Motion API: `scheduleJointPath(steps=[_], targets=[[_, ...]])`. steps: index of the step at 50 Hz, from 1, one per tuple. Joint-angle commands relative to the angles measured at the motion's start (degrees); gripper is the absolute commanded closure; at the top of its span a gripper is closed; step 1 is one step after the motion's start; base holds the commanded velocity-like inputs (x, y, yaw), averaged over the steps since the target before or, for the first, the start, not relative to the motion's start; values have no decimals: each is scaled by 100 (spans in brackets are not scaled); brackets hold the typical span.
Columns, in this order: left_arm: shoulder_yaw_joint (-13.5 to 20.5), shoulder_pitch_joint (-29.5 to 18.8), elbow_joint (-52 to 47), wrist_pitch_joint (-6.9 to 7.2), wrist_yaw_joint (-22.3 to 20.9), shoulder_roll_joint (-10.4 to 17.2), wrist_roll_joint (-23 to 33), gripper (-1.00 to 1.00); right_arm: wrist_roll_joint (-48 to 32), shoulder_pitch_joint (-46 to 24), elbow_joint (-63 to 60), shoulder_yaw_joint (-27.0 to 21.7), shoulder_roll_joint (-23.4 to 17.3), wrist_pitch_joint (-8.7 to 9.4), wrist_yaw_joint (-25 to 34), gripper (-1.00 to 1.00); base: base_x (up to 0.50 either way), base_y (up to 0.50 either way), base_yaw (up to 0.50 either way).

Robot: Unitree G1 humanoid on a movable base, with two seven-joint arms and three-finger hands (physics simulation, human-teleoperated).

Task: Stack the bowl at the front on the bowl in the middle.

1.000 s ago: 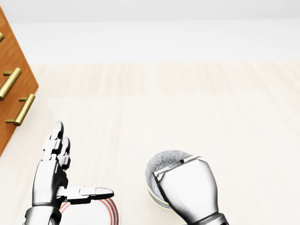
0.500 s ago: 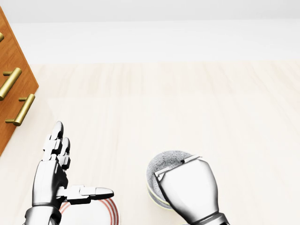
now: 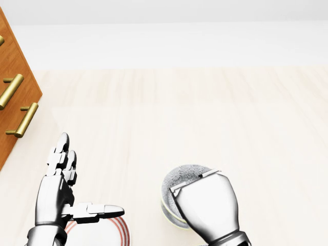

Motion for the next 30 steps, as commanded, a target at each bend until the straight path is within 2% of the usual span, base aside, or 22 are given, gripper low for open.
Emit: scheduleJointPath(steps=[1,30], targets=[[0,-3,11,-7,0,1,-3,-100,-7,-51,107,-40,1,0,-172,100,0,0,0],[2,9,-33,29,3,-1,-8,-100,-23,-34,76,4,16,0,-145,100,0,0,0]])
